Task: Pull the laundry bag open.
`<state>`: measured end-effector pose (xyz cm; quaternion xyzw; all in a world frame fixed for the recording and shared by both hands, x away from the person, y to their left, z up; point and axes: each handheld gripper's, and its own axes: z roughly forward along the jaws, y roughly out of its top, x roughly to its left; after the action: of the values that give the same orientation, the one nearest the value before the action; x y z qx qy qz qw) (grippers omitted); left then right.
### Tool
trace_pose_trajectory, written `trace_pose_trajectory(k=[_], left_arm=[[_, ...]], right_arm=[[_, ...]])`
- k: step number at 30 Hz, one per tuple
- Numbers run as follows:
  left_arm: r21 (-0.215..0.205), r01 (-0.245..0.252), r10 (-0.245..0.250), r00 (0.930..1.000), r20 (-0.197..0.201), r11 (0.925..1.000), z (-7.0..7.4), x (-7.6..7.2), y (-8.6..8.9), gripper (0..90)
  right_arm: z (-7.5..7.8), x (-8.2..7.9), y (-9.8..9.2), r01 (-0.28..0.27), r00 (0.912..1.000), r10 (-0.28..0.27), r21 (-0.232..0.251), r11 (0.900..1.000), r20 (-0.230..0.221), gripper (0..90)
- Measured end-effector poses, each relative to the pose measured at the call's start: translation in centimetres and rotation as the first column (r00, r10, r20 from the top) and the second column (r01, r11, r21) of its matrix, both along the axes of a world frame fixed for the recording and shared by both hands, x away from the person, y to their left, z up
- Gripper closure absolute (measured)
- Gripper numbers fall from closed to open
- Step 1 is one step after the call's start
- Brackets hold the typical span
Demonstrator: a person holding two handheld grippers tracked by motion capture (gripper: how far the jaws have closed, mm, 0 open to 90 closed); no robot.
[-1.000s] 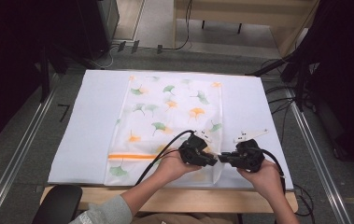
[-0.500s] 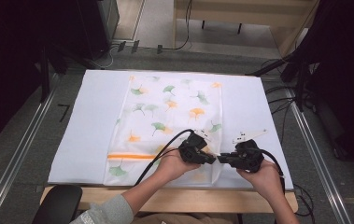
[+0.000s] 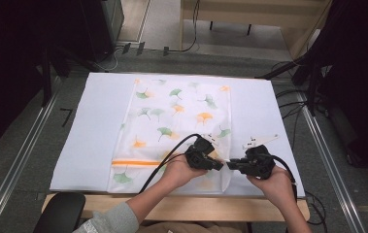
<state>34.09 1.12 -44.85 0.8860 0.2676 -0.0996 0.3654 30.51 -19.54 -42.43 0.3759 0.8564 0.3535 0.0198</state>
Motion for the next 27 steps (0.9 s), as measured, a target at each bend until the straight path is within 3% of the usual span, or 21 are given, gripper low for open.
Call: trace_pose_trajectory(k=[15,27], left_arm=[[0.023,-0.013,0.012,0.9999,0.003,0.9996,-0.1,0.1,0.1,90.0],[0.047,-0.029,0.030,0.9995,-0.008,0.9985,-0.3,0.5,1.2,90.0]], right_arm=[[0.1,-0.1,0.0,-0.006,1.0000,0.006,-0.006,1.000,0.007,85.5],[0.2,0.0,-0.7,0.009,0.9999,-0.009,0.002,1.000,0.010,85.4]])
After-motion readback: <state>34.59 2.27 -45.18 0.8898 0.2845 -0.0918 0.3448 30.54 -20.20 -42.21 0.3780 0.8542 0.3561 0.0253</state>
